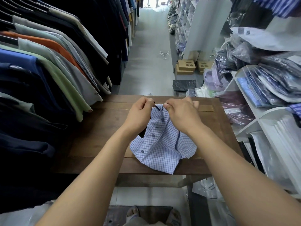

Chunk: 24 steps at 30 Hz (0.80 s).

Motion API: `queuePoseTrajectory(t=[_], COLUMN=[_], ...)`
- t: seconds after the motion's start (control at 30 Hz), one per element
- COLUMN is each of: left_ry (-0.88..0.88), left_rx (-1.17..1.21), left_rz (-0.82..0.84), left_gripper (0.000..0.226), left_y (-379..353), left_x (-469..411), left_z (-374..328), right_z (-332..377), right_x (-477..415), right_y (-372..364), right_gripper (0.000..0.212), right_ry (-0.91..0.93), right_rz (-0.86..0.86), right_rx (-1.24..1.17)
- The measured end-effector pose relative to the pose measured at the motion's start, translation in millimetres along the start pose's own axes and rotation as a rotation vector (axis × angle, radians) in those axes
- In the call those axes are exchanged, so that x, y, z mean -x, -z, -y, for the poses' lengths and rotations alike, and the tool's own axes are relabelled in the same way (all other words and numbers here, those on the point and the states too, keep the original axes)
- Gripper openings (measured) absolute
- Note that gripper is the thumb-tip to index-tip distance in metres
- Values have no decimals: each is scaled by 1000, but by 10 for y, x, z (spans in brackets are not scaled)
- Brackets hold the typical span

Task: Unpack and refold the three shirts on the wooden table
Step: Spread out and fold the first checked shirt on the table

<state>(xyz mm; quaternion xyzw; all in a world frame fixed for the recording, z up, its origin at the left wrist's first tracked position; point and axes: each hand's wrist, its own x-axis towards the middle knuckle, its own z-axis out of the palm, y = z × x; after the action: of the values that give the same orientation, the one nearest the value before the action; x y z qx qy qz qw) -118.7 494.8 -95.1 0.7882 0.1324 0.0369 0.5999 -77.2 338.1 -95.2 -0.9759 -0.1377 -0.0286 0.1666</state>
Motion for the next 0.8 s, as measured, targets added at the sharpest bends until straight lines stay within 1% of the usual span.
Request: queuePoseTrajectory(t=[0.07, 0.13, 0.2, 0.27, 0.4, 0.47, 0.53, 0.57, 0.6, 0.67, 0.7, 0.73, 0.8], left_ry=[18, 34, 30, 40, 111, 188, 234, 209, 153, 42, 39, 61, 128], left_rx=[-6, -88, -146, -154, -176, -283, -479, -535, -512, -339, -252, -205, -191], left_rz=[-79, -134, -120, -127, -114, -62, -36, -35, -24, 67, 166, 267, 420], left_gripper=[27, 26, 28, 28, 27, 28, 19, 17, 20, 19, 20, 26, 50], left_y=[84, 178, 200, 170, 180, 168, 94, 57, 17, -49, -84, -118, -159], left_x=[-42, -92, -113, -132, -149, -164, -139, -111, -96, -50, -9, 14, 51], left_z=[9, 65, 108, 114, 151, 205, 219, 203, 199, 144, 101, 75, 46], right_z=[-78, -165, -181, -158, -169, -145, -100, -83, -68, -37, -21, -5, 32], right_x=[-1, -5, -15, -30, -18, -21, -44, -62, -80, -106, -118, -128, -142], right_y=[30, 58, 57, 32, 15, -4, -50, -69, -75, -55, -35, -15, 13], right_gripper=[35, 34, 35, 36, 34, 31, 28, 27, 26, 25, 23, 21, 15], right_ry=[-44, -88, -96, -101, -97, -119, -188, -227, -257, -287, -294, -301, -319], right_rz=[-30, -71, -79, -83, -79, -85, -69, -56, -48, -44, -40, -28, 0], right_rx=[-8, 4, 15, 1, -11, -65, -169, -236, -302, -413, -457, -496, -578])
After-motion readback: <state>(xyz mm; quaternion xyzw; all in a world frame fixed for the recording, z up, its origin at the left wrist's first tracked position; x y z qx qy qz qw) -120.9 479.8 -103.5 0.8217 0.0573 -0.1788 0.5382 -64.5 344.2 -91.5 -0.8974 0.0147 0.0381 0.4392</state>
